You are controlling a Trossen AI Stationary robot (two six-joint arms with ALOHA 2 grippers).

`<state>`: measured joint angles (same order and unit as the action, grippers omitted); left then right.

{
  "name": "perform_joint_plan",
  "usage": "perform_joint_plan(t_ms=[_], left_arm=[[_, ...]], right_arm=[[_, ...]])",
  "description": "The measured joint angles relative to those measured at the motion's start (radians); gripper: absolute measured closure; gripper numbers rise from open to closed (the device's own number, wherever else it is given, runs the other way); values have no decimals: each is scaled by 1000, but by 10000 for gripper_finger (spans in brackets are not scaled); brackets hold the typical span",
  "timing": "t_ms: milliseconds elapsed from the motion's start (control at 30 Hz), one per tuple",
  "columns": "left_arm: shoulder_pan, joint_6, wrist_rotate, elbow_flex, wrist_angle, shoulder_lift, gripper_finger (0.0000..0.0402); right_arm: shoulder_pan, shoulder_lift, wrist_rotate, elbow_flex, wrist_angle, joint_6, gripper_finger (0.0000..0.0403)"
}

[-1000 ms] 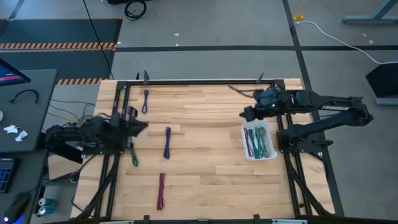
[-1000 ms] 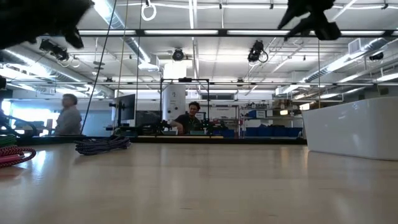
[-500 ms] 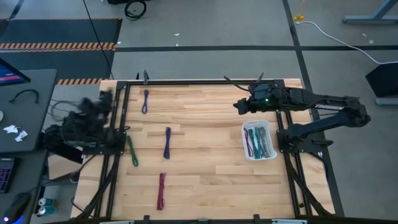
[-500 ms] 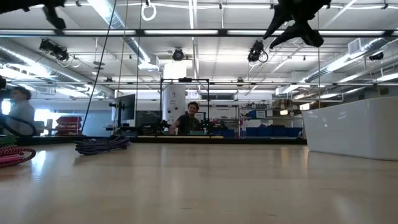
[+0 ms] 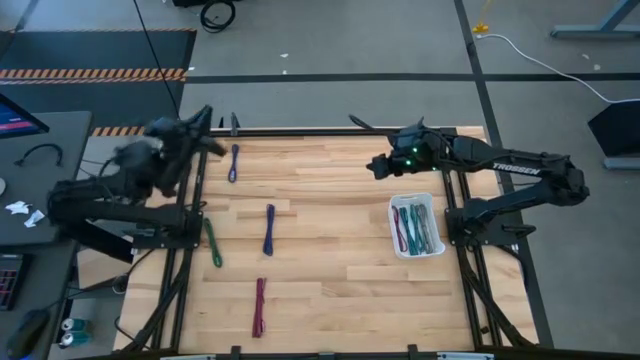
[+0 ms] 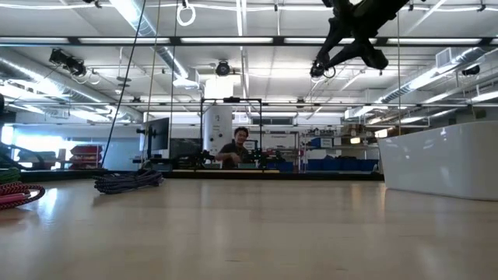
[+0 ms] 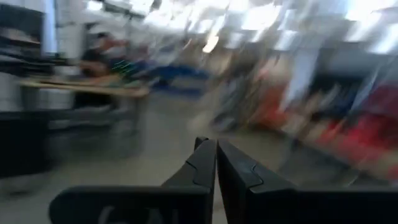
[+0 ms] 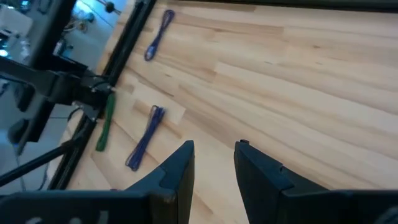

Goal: Pick and place USB-C Cables
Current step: Put the top violet charging cable into the white bin

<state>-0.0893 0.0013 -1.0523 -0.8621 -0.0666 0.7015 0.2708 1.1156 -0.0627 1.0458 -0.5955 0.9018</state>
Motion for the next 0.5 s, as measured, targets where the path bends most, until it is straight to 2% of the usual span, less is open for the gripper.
perform_joint_plan(t_ms=[67, 100, 200, 267, 400, 500], left_arm=[[-49, -90, 13, -121, 304, 72, 388], [-81, -165, 51, -178, 455, 115, 389], [-207, -400, 259, -312, 846, 232, 391], [-300, -510, 409, -359, 1031, 307, 391], [-476, -623, 671, -368, 1220, 428, 391], [-566, -618, 738, -352, 1255, 496, 388]], right_arm=[[4, 0, 11, 0, 9, -10, 284], [5, 0, 11, 0, 10, -15, 284], [6, 0, 14, 0, 13, -22, 284], [5, 0, 14, 0, 15, -23, 284], [5, 0, 14, 0, 16, -28, 284], [5, 0, 14, 0, 15, -41, 284]])
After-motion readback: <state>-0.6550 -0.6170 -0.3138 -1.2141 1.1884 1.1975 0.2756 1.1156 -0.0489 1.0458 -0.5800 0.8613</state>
